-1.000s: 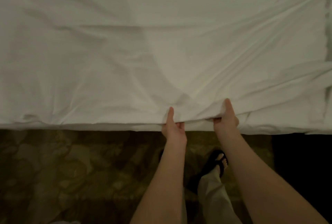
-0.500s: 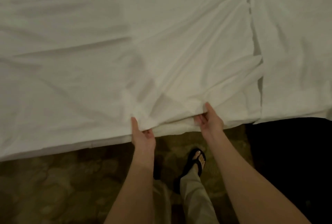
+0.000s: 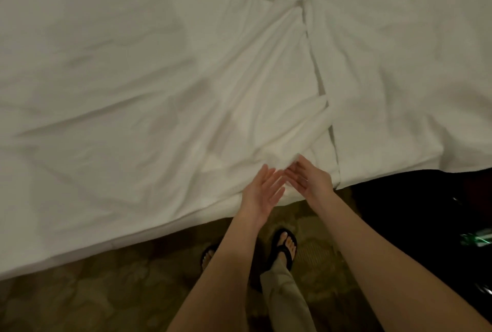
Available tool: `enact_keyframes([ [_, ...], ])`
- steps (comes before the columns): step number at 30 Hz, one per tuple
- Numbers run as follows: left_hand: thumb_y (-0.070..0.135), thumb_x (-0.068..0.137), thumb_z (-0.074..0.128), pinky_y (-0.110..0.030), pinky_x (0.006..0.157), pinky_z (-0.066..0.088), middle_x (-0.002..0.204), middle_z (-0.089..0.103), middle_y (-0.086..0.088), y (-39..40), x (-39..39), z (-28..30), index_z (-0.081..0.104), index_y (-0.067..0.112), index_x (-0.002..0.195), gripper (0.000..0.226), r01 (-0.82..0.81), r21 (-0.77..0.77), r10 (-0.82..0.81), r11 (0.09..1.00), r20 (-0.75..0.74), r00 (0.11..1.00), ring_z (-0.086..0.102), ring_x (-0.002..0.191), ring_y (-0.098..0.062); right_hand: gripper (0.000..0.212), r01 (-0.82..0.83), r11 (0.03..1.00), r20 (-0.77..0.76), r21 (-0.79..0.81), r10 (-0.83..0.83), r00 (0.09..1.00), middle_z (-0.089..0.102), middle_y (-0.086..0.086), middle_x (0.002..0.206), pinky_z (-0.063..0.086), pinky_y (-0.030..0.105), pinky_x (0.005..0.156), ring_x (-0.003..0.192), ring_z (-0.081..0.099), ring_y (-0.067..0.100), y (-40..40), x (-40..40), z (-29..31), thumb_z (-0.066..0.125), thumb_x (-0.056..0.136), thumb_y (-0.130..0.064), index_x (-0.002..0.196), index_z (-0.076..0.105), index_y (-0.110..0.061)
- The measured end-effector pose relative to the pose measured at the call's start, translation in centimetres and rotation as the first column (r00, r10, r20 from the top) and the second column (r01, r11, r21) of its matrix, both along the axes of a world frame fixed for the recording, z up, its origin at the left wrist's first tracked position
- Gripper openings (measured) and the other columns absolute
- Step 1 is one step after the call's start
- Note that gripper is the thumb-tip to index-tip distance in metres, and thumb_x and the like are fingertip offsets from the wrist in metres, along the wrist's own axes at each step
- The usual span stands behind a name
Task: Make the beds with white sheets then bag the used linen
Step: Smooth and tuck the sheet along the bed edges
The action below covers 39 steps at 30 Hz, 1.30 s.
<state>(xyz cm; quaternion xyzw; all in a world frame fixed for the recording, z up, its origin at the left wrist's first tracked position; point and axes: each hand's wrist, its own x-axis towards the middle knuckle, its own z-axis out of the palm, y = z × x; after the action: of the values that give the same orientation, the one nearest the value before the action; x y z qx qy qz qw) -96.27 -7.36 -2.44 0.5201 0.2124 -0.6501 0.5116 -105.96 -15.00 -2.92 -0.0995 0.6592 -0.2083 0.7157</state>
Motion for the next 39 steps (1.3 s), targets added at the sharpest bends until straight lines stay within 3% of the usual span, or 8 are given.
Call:
enact_keyframes([
  [9, 0.022, 0.103, 0.044, -0.031, 0.097, 0.044, 0.136, 0.055, -0.011, -11.4, -2.1, 2.4, 0.046, 0.003, 0.138, 0.04, 0.202, -0.014, -0.195, 0.979, 0.203, 0.96, 0.054, 0.124, -0.024, 0.034, 0.214, 0.976, 0.087, 0.032, -0.216, 0.973, 0.07, 0.012, 0.099, 0.057, 0.028, 0.066, 0.086, 0.07, 0.022, -4.1, -4.1, 1.5, 0.06, 0.095, -0.023, 0.119, 0.058, 0.0],
  [18, 0.024, 0.086, 0.072, -0.021, 0.062, 0.053, 0.086, 0.068, -0.006, -18.5, -7.8, -1.5, 0.065, 0.006, 0.094, 0.021, 0.549, 0.185, -0.579, 0.815, 0.217, 0.786, 0.065, 0.074, -0.014, 0.052, 0.49, 0.854, 0.247, 0.177, -0.52, 0.817, 0.055, 0.014, 0.135, 0.046, 0.035, 0.101, 0.115, 0.057, 0.023, -4.4, -5.3, -1.1, 0.057, 0.095, -0.038, 0.133, 0.051, -0.003],
  [23, 0.026, 0.08, 0.077, -0.039, 0.088, 0.056, 0.106, 0.072, -0.011, -21.7, -10.1, -1.2, 0.062, 0.002, 0.122, 0.05, 0.624, 0.038, -0.609, 0.78, 0.274, 0.744, 0.07, 0.094, -0.026, 0.054, 0.828, 0.442, 0.397, 0.344, -0.868, 0.299, 0.061, 0.021, 0.123, 0.031, 0.03, 0.112, 0.128, 0.044, 0.0, -5.2, -5.6, -2.5, 0.048, 0.099, -0.037, 0.132, 0.051, 0.005],
  [25, 0.018, 0.087, 0.071, -0.036, 0.083, 0.058, 0.116, 0.069, -0.011, -23.8, -10.9, 0.2, 0.056, 0.004, 0.128, 0.046, 0.595, -0.088, -0.565, 0.799, 0.226, 0.793, 0.069, 0.101, -0.023, 0.043, 0.904, 0.424, 0.381, -0.053, -0.828, 0.411, 0.065, 0.02, 0.115, 0.021, 0.02, 0.114, 0.136, 0.029, -0.009, -6.2, -6.6, -2.3, 0.042, 0.103, -0.028, 0.127, 0.055, 0.005],
  [26, 0.015, 0.09, 0.067, -0.033, 0.077, 0.059, 0.117, 0.068, -0.011, -25.0, -11.2, 0.8, 0.055, 0.004, 0.128, 0.041, 0.58, -0.14, -0.55, 0.803, 0.2, 0.811, 0.069, 0.1, -0.022, 0.039, 0.943, 0.284, 0.428, 0.174, -0.884, 0.187, 0.065, 0.013, 0.116, 0.032, 0.017, 0.107, 0.133, 0.04, -0.002, -6.7, -6.7, -2.3, 0.048, 0.1, -0.034, 0.125, 0.056, -0.005],
  [27, 0.014, 0.092, 0.064, -0.031, 0.073, 0.059, 0.116, 0.068, -0.011, -26.3, -11.5, 1.4, 0.055, 0.002, 0.128, 0.038, 0.564, -0.184, -0.536, 0.805, 0.182, 0.824, 0.068, 0.099, -0.021, 0.044, 0.969, 0.205, 0.378, 0.136, -0.915, 0.141, 0.064, 0.008, 0.119, 0.041, 0.021, 0.1, 0.124, 0.052, 0.008, -8.5, -7.4, -1.4, 0.057, 0.094, -0.04, 0.123, 0.057, -0.007],
  [30, 0.018, 0.096, 0.058, -0.031, 0.074, 0.06, 0.123, 0.064, -0.014, -30.2, -11.5, 3.6, 0.054, -0.001, 0.129, 0.038, 0.53, -0.232, -0.505, 0.816, 0.161, 0.848, 0.065, 0.104, -0.023, 0.05, 0.953, 0.302, 0.138, 0.01, -0.945, 0.298, 0.063, 0.006, 0.118, 0.05, 0.029, 0.084, 0.106, 0.061, 0.021, -12.8, -10.7, 1.4, 0.067, 0.089, -0.032, 0.13, 0.052, -0.007],
  [39, 0.022, 0.098, 0.055, -0.025, 0.073, 0.055, 0.092, 0.068, -0.008, -40.9, -9.8, 7.2, 0.06, 0.007, 0.097, 0.016, 0.481, -0.281, -0.432, 0.83, 0.22, 0.875, 0.065, 0.089, -0.018, 0.035, 0.886, 0.381, 0.278, -0.264, -0.85, 0.448, 0.064, 0.005, 0.101, 0.055, 0.025, 0.064, 0.086, 0.065, 0.018, -28.3, -13.4, 7.8, 0.063, 0.093, -0.021, 0.125, 0.059, -0.009],
])
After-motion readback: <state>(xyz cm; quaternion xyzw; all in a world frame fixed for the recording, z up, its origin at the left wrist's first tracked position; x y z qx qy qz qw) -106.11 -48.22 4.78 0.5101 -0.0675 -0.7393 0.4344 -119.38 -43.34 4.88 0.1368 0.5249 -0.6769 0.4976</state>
